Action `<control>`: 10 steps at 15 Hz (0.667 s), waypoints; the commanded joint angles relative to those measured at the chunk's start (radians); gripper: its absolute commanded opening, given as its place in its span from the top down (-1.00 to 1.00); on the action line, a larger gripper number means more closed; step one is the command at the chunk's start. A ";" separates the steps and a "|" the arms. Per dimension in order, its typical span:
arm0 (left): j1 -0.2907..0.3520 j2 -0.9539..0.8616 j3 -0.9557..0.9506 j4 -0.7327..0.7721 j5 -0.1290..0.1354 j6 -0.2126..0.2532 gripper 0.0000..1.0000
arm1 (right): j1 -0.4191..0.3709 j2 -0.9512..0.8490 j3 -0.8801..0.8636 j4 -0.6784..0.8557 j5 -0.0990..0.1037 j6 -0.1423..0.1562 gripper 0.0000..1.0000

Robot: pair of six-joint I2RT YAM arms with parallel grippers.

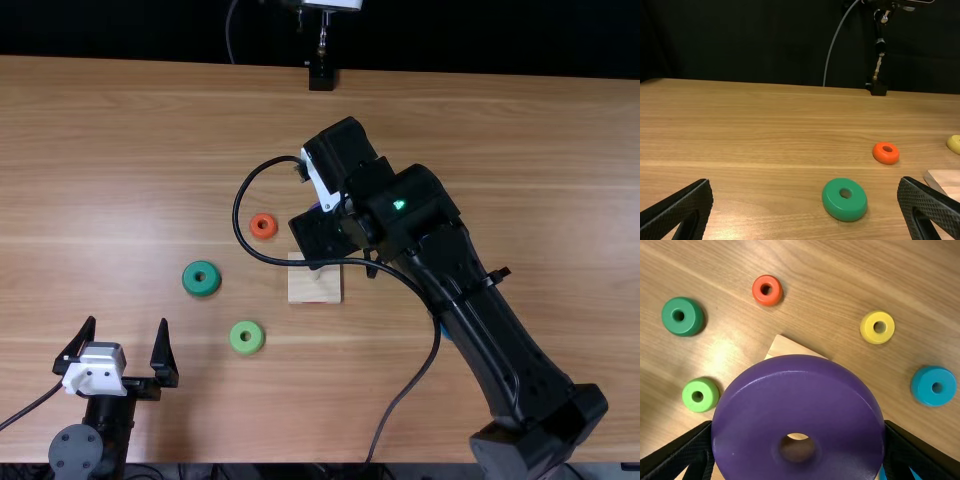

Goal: Build the Hanoi tower: stack the rings onto the peg from bottom to top in this color order: purple, dark blue, light blue, dark green, light green, yellow, orange.

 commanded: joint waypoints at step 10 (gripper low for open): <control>-0.005 -0.015 -0.010 -0.027 -0.011 0.005 -1.00 | 0.024 0.030 0.031 0.005 -0.001 0.007 1.00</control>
